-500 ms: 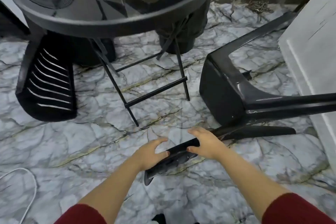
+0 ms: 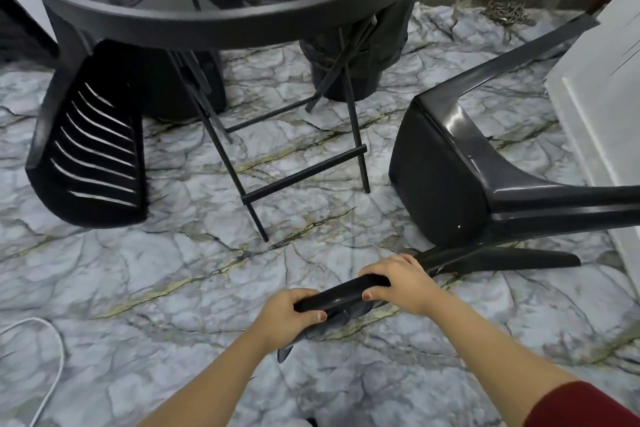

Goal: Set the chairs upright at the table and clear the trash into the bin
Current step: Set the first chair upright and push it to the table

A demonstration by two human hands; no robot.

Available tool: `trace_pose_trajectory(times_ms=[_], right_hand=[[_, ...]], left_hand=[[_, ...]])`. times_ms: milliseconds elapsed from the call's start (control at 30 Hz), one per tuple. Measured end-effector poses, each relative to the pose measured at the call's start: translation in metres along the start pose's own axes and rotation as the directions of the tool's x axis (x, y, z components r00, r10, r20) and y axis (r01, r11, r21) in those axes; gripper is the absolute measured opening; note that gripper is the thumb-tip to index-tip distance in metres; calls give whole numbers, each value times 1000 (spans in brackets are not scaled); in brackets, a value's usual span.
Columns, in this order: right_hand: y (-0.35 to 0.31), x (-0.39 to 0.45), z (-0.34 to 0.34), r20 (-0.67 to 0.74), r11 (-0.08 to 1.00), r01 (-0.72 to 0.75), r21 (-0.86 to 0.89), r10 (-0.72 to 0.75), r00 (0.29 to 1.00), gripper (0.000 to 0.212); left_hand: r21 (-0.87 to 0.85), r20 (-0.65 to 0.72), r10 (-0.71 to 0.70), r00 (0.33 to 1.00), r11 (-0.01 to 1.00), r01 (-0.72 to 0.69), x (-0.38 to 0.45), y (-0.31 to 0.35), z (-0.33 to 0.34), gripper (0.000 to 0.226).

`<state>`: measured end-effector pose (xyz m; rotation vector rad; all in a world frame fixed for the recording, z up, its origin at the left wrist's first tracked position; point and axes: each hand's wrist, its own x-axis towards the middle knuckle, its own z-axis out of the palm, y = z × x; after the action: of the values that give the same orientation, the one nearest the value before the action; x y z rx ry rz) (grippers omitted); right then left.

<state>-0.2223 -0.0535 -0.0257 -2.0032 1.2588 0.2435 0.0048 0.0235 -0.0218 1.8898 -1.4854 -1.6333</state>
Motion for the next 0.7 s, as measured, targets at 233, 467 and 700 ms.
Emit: trace_pose_trajectory(times_ms=[233,467,700], right_hand=[[-52,-43,-76,-151,974,26,224,8,989,39],[-134,-124,-149,-175,900,45,434,35,984,37],[-181,-194,-188,-343,912,171,372,-36,939,33]], left_hand=[[-243,-349,-23,937,968,-67,-56,76,-57,25],[-129,-445,126,887,971,-202,-147,180,-122,28],[170,-396,368,841,930,-326,-216,271,-153,31]])
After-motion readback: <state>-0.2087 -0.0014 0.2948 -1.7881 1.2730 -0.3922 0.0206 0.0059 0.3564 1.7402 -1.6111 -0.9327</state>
